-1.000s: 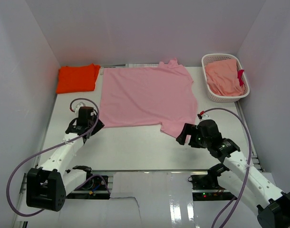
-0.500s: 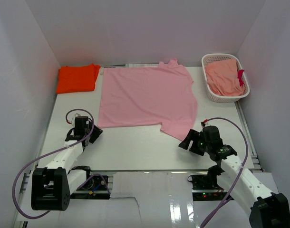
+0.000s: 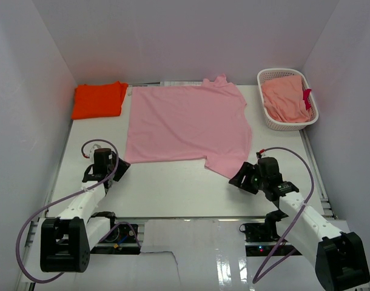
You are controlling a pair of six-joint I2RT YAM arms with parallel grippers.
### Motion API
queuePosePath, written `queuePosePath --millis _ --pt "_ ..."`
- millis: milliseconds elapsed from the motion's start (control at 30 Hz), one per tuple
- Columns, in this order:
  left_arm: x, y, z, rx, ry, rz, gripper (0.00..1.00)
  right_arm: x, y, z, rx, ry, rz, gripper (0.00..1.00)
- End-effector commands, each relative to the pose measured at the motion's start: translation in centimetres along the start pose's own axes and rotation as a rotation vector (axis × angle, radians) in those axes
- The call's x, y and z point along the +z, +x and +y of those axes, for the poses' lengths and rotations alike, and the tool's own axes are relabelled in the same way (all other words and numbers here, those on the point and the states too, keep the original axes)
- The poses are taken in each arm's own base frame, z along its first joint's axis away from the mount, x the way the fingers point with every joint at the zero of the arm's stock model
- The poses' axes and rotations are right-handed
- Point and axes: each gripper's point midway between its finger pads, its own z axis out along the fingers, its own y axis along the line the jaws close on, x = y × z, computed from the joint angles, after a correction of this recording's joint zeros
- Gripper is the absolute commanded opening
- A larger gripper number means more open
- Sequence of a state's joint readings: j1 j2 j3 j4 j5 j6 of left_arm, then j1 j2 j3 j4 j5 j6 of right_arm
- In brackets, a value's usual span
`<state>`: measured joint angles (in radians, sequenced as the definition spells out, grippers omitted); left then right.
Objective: Fold and stack the t-shirts
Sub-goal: Grap the side of the flattened tshirt closest away from the robot with both arms
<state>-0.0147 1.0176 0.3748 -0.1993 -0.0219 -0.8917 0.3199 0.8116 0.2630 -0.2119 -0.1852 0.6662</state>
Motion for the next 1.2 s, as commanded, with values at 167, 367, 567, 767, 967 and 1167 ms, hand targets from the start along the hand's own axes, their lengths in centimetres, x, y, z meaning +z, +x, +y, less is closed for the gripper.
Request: queuePosePath --millis 167,367,567,767,967,1167 --pt "-0.6 -1.5 -0.2 -0.009 0.007 -0.069 0.49 0.9 -1.4 -0.9 -0.006 0.028 -0.048 0.61" --pt "-0.7 -2.4 0.7 -0.031 -0.016 -0.092 0.49 1.5 -1.5 -1.7 0.001 0.042 -0.043 0.53" --pt "-0.6 -2.6 1.1 -0.032 -0.027 -0.094 0.49 1.6 -1.9 -2.3 0.005 0.060 -0.051 0.44" --pt "-0.6 -2.8 1.4 -0.037 -0.033 -0.098 0.49 1.8 -1.8 -2.8 0.010 0.061 -0.044 0.26" --pt "-0.6 -3.0 1.4 -0.036 -0.032 -0.101 0.49 2.0 -1.8 -2.8 0.009 0.052 -0.038 0.32" --pt "-0.5 -3.0 1.5 -0.036 -0.032 -0.099 0.49 2.3 -1.3 -3.0 0.016 0.053 -0.015 0.21"
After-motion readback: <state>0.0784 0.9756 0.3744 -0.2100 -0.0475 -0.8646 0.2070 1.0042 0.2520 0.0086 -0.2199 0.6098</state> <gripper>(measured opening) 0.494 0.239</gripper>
